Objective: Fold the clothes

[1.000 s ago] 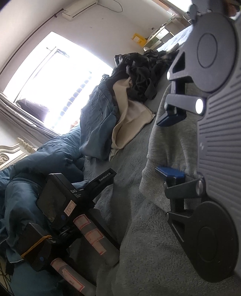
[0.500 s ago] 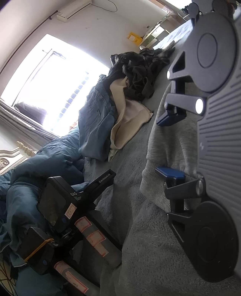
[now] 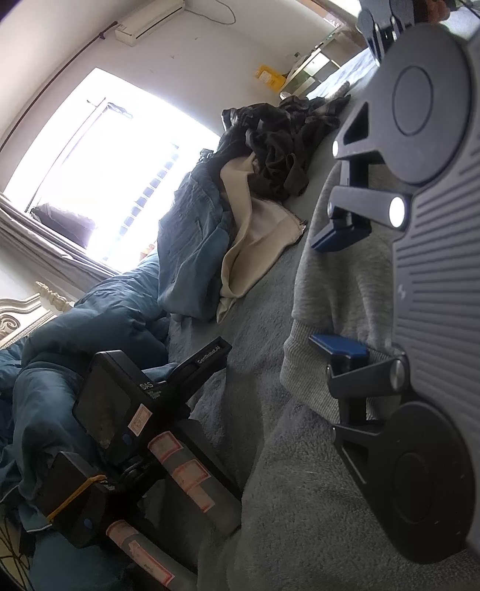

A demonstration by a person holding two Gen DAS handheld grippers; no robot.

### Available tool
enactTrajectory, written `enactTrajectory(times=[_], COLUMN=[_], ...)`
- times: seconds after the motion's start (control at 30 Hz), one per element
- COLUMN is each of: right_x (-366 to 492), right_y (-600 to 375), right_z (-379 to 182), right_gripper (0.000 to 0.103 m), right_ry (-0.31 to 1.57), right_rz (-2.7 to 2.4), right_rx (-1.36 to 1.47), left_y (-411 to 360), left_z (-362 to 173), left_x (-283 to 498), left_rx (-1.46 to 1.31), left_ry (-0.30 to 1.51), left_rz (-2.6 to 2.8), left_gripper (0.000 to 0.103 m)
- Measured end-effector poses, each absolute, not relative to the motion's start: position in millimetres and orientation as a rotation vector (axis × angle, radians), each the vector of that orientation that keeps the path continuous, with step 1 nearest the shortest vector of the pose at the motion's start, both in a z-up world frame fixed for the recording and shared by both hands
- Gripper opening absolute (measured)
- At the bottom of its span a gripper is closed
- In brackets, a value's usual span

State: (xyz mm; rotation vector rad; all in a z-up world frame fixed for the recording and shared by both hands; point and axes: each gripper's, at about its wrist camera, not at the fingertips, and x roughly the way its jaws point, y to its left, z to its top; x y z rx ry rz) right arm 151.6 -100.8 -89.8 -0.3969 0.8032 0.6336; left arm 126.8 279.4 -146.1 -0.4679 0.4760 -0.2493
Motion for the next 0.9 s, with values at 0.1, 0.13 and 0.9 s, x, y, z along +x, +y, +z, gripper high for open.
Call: enactTrajectory(times=[0.1, 0.13, 0.9], right_x=[141, 139, 128], right_y=[-100, -99, -199], right_z=[-82, -82, -77], right_gripper=[0.003, 0.003, 0.038], right_ry=[0.723, 0.704, 0.639], right_rz=[0.572, 0.554, 0.098], right_rx=[-0.415, -0.432, -0.284], left_y=[277, 276, 240], left_z=[-145, -145, -129], left_x=[128, 129, 130], left_rx=[-0.455, -0.449, -0.197], left_ry=[0.478, 0.480, 0.517], left_rz=[-0.237, -0.231, -0.144], left_gripper=[0.051, 0.051, 0.055])
